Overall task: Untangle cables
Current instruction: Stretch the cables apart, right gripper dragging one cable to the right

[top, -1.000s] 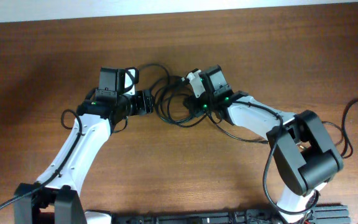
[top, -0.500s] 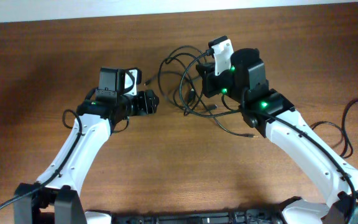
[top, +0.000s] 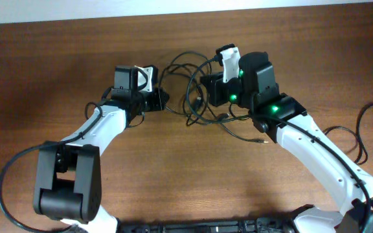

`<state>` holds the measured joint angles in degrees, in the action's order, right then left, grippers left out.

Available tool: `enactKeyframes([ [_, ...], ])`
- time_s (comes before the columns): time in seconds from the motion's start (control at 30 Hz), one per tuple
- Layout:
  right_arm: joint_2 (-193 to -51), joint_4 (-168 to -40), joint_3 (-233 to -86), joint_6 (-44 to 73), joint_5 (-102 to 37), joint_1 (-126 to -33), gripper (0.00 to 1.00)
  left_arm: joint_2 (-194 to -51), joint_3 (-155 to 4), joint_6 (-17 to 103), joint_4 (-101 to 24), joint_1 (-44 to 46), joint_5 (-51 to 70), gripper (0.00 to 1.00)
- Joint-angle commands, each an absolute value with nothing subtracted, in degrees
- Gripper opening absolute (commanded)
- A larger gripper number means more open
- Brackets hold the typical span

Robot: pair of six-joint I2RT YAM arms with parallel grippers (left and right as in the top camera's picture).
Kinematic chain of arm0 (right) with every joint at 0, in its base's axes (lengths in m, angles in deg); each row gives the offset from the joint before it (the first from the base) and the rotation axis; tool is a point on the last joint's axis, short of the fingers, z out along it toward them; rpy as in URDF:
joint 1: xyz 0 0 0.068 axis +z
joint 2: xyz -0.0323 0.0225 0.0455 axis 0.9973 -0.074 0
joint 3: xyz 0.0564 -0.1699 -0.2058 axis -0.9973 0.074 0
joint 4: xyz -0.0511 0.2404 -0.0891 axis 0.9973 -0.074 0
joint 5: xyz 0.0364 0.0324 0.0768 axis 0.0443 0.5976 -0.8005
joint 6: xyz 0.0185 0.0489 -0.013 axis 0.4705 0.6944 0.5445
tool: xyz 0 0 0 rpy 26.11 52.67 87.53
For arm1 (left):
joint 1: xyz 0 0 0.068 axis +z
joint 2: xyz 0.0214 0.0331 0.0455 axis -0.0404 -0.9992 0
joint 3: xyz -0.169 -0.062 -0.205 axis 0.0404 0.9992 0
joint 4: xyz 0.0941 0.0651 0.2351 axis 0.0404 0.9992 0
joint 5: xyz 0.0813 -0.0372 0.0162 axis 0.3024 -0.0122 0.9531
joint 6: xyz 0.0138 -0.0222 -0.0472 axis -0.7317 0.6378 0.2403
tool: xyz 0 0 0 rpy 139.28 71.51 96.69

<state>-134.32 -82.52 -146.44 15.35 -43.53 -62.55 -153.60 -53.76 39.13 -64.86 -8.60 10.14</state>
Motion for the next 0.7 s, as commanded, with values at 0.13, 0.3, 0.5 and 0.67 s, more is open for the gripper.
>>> enactKeyframes([
  [0.13, -128.29, -99.48, -147.12, 15.62, -15.79, -83.28, 0.04, -144.81, -54.19, 35.57, -54.48, 10.17, 11.91, 0.0],
  [0.3, -119.94, -100.27, -147.12, 15.88, -23.7, -107.14, 0.04, -138.72, -54.19, 38.89, -53.65, 22.59, 11.73, 0.0],
  [0.5, -119.96, -99.81, -147.09, 15.88, -27.33, -114.33, 0.04, -137.38, -54.19, 43.35, -53.19, 23.4, 9.76, 0.0],
  [0.67, -119.96, -99.5, -147.09, 19.07, -14.2, -114.4, 0.04, -137.38, -54.19, 43.35, -53.19, 23.46, 10.86, 0.0],
])
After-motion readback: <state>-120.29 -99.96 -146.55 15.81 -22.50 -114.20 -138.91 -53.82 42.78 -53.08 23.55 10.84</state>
